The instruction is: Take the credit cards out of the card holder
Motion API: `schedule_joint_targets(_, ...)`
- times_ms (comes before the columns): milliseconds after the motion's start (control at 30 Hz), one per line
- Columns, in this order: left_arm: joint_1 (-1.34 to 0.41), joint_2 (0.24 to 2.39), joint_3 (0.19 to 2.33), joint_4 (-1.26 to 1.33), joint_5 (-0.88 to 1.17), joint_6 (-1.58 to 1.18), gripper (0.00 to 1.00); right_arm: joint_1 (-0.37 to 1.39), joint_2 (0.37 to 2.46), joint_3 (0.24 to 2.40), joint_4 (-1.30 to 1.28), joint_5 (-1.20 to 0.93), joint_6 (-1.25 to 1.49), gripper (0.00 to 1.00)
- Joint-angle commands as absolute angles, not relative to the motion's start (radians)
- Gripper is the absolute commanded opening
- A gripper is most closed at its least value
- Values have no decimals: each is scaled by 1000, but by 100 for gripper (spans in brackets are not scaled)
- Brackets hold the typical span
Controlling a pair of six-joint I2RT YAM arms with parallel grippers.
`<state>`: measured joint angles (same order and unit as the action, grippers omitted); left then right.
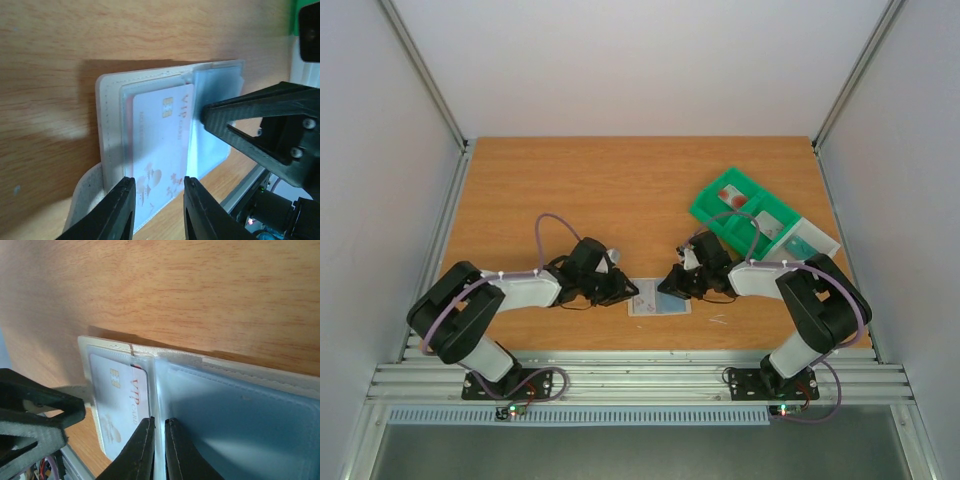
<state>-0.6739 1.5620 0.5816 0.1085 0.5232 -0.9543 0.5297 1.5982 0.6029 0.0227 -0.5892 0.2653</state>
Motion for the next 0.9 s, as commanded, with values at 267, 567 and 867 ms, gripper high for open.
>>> schedule_joint_targets(267, -687, 1585, 625, 124, 493, -929, 15, 529, 1616, 595, 40, -602, 276, 10)
schedule_joint_targets(567, -690, 1667, 596, 152, 466, -925, 9, 531, 1643, 588, 61, -607, 285, 12)
schedule_joint_targets(867, -693, 1689, 551, 221, 462, -961, 1, 541, 1685, 585, 99, -610, 299, 13)
